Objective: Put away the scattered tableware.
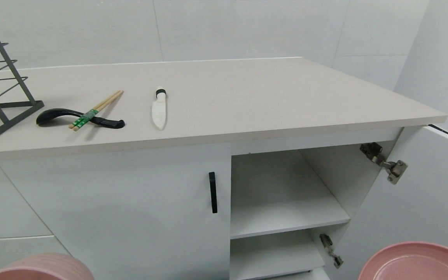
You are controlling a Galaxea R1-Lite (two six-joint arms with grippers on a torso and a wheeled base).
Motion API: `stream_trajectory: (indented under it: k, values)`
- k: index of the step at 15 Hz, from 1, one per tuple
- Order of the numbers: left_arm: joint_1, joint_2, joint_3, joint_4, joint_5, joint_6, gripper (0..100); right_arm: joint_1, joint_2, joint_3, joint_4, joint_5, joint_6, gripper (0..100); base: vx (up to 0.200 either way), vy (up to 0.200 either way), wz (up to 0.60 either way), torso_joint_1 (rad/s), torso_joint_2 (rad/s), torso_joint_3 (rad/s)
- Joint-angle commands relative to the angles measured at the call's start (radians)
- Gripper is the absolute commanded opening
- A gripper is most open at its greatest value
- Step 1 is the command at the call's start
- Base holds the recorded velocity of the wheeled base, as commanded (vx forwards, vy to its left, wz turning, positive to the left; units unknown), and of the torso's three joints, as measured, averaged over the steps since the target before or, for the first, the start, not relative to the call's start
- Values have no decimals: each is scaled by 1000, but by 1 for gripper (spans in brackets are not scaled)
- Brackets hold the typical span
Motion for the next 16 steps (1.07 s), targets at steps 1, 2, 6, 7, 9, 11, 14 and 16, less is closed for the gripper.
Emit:
stream_trajectory:
  k: [1,2,6,7,9,11,14,16]
  values:
    - [0,2,0,0,0,0,0,0,2,0,1,0,-47,0,0,0,0,0,0,0]
    - [0,2,0,0,0,0,0,-2,0,0,4,0,-72,0,0,0,0,0,0,0]
    - [0,0,0,0,2,1,0,-23,3,-3,-233,0,-83,0,0,0,0,0,0,0]
    - [0,0,0,0,0,3,0,-86,20,-18,-244,55,-84,0,0,0,0,0,0,0]
    - [0,0,0,0,2,3,0,-120,106,-52,-189,270,-86,0,0,0,0,0,0,0]
    - [0,0,0,-1,0,4,0,-97,371,-132,-132,353,-98,0,0,0,0,0,0,0]
    - [0,0,0,-1,0,1,0,129,652,-166,-209,351,-150,0,0,0,0,0,0,0]
    - [0,0,0,-1,-1,4,0,215,799,-163,-243,353,-153,0,0,0,0,0,0,0]
